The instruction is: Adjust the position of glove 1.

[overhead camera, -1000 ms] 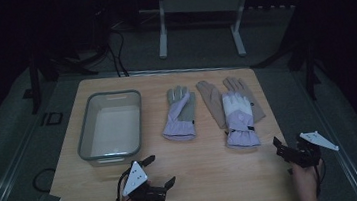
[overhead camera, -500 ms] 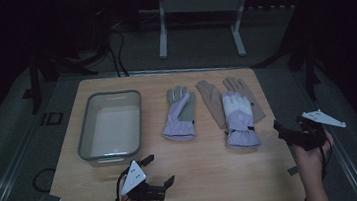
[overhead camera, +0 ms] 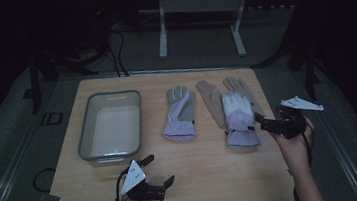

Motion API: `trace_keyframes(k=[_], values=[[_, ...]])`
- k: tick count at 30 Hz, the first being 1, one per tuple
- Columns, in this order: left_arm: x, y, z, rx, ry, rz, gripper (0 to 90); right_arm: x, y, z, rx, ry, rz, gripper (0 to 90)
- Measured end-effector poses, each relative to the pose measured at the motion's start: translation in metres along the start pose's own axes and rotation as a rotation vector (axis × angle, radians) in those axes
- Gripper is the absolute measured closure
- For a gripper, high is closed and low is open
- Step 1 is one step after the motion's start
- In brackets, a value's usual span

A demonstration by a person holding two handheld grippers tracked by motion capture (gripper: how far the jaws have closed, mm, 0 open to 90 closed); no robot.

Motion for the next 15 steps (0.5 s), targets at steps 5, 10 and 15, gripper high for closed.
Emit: trace_keyframes(k=[5, 10, 15], values=[[0.000, 0.000, 0.000, -0.001, 0.001, 0.001, 1.5, -0.011, 0.013, 0.022, 0.038, 0.042, 0.003, 13.2], [0.000, 0.000, 0.000, -0.003, -0.001, 0.002, 1.4, -0.026, 0.022, 0.040, 0.046, 0.078, 0.030, 13.4], [0.000, 0.000, 0.000, -0.002, -0.003, 0.002, 1.5, -0.042, 0.028, 0.055, 0.057, 0.104, 0.059, 13.4]])
Point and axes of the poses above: each handheld gripper's, and its own axes: x roughly backward along the jaws, y roughly out of its top, z roughly to its left, the point moved 7 cm from there along -x, roughly forward along the jaws, and after that the axes turned 2 degrees about -x, right-handed, at the moved point
